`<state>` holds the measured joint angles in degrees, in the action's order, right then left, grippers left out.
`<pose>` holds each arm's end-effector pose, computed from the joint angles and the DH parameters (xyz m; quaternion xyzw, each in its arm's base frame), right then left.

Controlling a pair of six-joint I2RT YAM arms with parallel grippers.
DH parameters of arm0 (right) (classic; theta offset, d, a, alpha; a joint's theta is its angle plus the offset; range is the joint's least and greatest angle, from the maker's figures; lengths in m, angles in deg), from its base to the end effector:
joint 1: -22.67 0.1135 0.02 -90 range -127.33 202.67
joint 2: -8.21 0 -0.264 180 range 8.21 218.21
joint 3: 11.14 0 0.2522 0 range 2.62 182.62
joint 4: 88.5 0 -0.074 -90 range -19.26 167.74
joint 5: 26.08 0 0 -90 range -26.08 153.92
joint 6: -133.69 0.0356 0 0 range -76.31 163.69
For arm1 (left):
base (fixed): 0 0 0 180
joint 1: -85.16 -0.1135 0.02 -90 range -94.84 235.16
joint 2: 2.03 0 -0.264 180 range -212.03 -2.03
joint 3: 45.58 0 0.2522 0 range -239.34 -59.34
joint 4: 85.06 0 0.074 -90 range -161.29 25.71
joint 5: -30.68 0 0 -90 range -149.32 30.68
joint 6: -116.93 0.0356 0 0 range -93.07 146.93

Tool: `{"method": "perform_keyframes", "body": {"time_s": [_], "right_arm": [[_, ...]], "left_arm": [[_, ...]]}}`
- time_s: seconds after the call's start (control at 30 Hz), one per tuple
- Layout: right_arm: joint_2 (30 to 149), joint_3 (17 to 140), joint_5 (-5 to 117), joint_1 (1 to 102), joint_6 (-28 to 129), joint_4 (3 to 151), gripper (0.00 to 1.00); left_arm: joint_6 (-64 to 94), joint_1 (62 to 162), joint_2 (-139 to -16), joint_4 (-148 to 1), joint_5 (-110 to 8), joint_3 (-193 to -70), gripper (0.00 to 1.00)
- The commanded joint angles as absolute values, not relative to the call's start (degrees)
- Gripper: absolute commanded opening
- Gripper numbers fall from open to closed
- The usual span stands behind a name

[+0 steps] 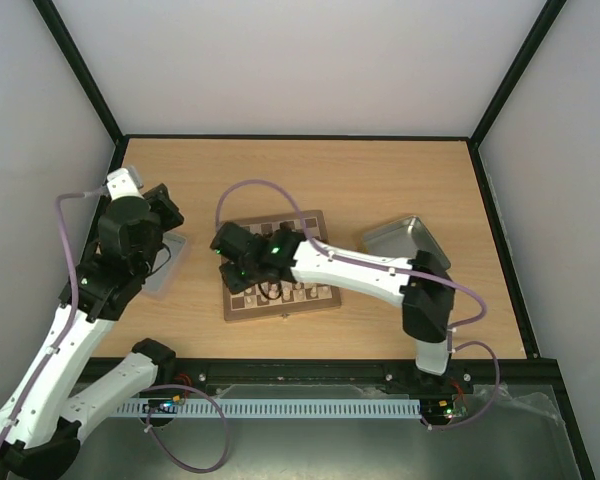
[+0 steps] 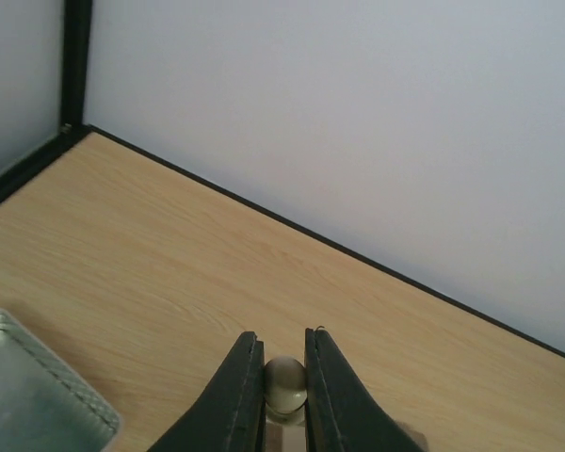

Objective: Set up the chess pieces on the board
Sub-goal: Place the chess piece on the chessboard.

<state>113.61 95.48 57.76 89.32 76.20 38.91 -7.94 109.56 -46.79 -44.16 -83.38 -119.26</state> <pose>0.1592 0.3784 0.2879 -0.2936 0.8956 0.2843 0.1755 0.1494 -0.0518 0.3992 -0.2000 0.7448 -0.1636 0.6152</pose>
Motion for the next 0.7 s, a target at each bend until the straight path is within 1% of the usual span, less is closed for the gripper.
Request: {"method": "perform_keyframes", "body": {"time_s": [0.0,0.17,0.33,0.67], "right_arm": [[118.9,101.2,59.6,92.1,73.0,30.9,0.04],[124.7,105.0,59.7,93.4,72.2,28.9,0.04],[128.9,107.8,60.2,94.1,71.6,27.3,0.05],[132.0,108.8,61.8,94.2,70.6,24.7,0.07]], "left_arm": [[-6.5,109.2,-45.1,-40.6,-93.1,-121.6,0.05],[-5.8,109.2,-42.7,-40.7,-97.1,-122.3,0.06],[-5.3,109.2,-41.8,-40.7,-98.0,-122.7,0.06],[-5.7,109.2,-42.0,-40.5,-97.6,-122.3,0.06]]}}
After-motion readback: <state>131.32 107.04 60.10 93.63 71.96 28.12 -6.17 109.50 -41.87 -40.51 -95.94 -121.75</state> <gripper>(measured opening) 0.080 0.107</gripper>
